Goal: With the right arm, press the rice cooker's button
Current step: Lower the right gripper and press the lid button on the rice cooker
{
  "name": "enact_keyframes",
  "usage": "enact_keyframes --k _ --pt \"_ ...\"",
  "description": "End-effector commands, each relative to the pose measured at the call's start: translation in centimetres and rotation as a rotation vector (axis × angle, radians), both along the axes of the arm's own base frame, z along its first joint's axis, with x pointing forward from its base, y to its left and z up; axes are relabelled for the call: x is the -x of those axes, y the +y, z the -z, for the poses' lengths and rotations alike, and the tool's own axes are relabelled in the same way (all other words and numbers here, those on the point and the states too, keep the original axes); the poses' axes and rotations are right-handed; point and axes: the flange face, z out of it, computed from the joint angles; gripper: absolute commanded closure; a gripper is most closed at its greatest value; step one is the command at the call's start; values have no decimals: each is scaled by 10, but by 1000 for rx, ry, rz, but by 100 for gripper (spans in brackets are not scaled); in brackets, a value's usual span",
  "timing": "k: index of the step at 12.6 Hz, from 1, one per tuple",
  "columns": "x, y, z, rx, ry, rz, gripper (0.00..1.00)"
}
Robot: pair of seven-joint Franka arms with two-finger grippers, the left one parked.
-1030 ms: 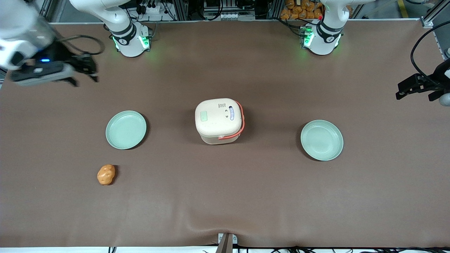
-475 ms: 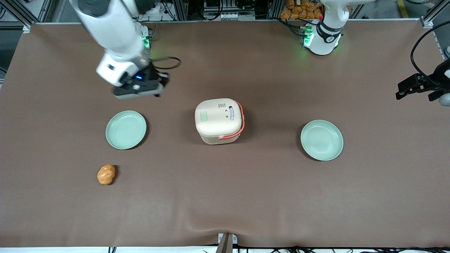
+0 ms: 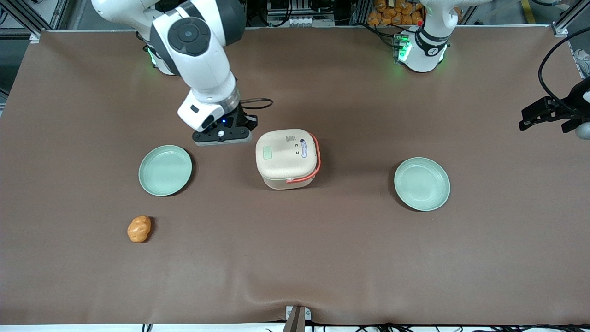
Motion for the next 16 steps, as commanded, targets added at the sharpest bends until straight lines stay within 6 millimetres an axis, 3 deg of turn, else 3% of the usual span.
enact_keyframes --k 1,4,9,14,16 --pt "-6 19 8 -14 -15 32 100" --pt "2 43 31 -8 -10 57 100" --pt "5 60 73 13 1 78 100" --pt "5 59 113 44 22 99 100" --pt "7 58 120 43 23 101 100"
